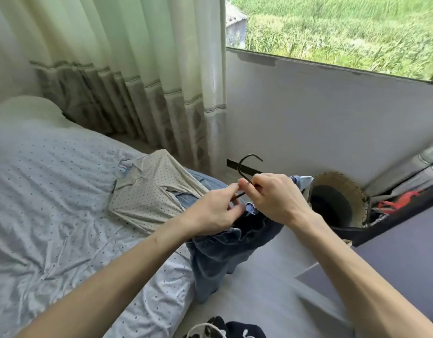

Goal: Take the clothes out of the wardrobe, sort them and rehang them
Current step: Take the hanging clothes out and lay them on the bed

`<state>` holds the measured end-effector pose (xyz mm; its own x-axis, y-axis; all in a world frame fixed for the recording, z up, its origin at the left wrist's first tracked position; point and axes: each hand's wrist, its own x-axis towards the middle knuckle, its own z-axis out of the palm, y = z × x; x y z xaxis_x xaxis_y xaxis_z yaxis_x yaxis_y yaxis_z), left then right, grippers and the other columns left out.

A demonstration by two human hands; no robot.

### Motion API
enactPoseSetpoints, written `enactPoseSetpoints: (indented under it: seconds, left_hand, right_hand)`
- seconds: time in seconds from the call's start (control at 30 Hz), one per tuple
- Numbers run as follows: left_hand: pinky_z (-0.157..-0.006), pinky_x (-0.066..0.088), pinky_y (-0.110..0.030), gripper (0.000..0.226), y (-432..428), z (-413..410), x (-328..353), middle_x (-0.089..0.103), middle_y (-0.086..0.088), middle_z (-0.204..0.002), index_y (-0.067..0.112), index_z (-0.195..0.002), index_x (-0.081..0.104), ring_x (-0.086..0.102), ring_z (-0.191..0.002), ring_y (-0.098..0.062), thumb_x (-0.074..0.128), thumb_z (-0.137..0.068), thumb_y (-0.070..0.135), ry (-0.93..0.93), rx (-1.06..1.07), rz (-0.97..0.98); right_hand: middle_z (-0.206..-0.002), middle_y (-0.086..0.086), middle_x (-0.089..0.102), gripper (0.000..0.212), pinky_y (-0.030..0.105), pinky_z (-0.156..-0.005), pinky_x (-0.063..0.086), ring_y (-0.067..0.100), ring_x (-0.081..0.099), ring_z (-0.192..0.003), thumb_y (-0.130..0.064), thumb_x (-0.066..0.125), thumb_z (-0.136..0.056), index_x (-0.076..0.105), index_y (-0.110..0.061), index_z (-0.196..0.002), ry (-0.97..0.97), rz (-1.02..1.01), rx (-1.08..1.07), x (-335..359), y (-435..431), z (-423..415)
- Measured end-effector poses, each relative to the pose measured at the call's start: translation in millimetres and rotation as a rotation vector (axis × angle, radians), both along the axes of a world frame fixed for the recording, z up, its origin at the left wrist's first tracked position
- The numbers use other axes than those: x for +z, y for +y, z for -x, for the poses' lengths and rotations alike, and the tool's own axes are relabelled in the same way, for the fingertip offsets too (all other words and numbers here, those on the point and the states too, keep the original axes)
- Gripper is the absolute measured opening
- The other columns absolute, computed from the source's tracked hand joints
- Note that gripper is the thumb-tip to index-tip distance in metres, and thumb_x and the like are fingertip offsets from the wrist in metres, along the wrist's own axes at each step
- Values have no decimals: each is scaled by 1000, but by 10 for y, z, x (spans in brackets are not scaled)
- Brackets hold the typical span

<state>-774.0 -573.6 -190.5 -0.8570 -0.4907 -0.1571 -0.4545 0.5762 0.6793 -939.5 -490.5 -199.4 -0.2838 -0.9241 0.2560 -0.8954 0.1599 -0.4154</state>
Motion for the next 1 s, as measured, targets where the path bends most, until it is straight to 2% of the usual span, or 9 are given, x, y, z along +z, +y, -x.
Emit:
enactPoseSetpoints:
  seconds: [0.13,0.23,0.43,0.57,0.67,0.77,0.87,0.93,1.0]
  left_hand:
    - [-65,40,-35,16,-272,25,191,55,6,-69,24,-102,58,56,-73,-22,49,-98,37,66,173,50]
    - [-69,51,-39,25,-485,91,338,63,6,-69,25,-92,66,61,-73,-18,52,-94,45,149,240,4]
    - [-71,44,-27,23,-947,273,452,61,23,-62,32,-92,74,56,-67,-1,56,-97,45,263,329,-101]
    - [-83,53,-33,23,-1248,231,504,71,19,-78,38,-90,76,63,-79,-2,58,-87,51,316,431,-100]
    - [-71,47,-28,20,-1476,151,579,66,19,-66,37,-88,78,56,-66,-1,63,-85,50,349,527,-59]
    - [-68,46,-27,16,-1698,27,655,65,21,-64,37,-89,79,55,-65,-2,66,-89,45,364,593,-23]
    - [-63,37,-28,20,-1885,-121,613,55,17,-53,33,-89,79,46,-56,-6,65,-85,47,414,673,-31]
    - [-64,38,-30,21,-1989,-223,528,56,14,-55,36,-88,78,47,-56,-8,62,-83,50,420,739,2]
    - [-63,41,-29,20,-2108,-349,388,59,14,-55,38,-91,77,50,-54,-6,62,-88,49,368,809,61]
  right_hand:
    - [-55,-7,46,53,32,-57,38,13,46,-56,-54,47,-97,40,-22,-56,-32,70,35,178,-434,-21]
    - [-57,-8,49,51,25,-59,33,10,48,-56,-56,51,-95,47,-21,-58,-22,139,56,341,-678,34]
    - [-96,-10,58,49,25,-72,46,4,59,-72,-71,56,-83,62,-23,-89,-100,237,6,490,-1014,353]
    - [-114,-10,57,32,33,-73,55,1,61,-69,-54,62,-90,67,-25,-103,-179,350,41,371,-1311,472]
    - [-126,-6,54,27,32,-74,56,3,61,-70,-40,66,-91,66,-24,-113,-229,417,71,295,-1595,488]
    - [-134,-2,50,34,22,-78,49,1,55,-86,-31,68,-91,63,-25,-124,-244,446,133,270,-1870,425]
    - [-141,-2,45,40,22,-82,47,-10,47,-99,-25,66,-92,59,-27,-131,-280,398,221,242,-2182,330]
    - [-146,-3,41,42,25,-88,48,-3,50,-105,-25,64,-92,57,-30,-134,-300,328,278,209,-2402,250]
    - [-152,-4,36,46,27,-95,44,7,47,-123,-25,63,-93,53,-32,-138,-295,246,331,142,-2606,155]
